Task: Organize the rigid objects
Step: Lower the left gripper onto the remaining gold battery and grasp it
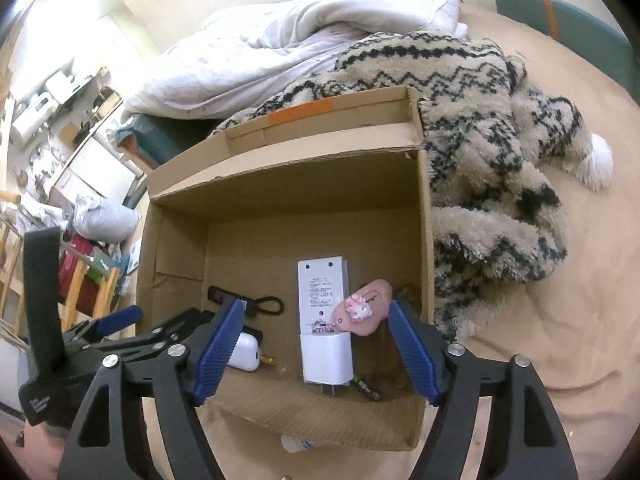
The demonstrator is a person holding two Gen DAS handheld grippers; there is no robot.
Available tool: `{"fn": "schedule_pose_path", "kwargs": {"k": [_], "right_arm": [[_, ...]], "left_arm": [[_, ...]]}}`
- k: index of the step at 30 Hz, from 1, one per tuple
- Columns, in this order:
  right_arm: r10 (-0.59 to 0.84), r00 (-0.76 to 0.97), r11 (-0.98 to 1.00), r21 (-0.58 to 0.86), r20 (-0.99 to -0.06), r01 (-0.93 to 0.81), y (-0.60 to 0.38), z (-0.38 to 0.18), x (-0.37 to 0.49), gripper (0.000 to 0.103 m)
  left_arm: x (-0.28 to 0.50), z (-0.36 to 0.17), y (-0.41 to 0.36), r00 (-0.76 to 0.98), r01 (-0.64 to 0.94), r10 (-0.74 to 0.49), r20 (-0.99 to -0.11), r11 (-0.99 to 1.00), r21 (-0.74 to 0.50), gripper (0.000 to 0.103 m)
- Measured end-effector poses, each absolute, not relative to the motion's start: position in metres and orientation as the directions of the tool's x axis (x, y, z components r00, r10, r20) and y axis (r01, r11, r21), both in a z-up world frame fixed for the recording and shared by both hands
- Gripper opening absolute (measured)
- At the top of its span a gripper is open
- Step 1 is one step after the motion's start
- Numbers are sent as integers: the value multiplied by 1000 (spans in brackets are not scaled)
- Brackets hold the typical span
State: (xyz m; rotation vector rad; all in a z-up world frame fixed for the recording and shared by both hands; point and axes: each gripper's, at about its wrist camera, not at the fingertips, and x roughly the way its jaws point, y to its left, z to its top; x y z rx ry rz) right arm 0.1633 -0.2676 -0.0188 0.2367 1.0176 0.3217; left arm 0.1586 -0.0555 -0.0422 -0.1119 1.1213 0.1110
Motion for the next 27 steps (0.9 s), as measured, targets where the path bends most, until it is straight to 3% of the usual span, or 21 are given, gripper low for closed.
{"fn": "schedule_pose_path", "kwargs": {"k": [16,24,27], "right_arm": [[398,461,909,408,-793,-84,-298,-15,133,82],[389,421,912,406,-819,-54,-302,-25,120,82],[382,419,915,402,-824,-46,-303,-27,122,82]], "left_arm": [[90,-47,-53,390,-152,-23,-921,984,-89,101],[63,-85,-101,269,-13,-107,-957,993,-114,101],[57,-100,-137,212,155,-116,-970,984,-84,101]]}}
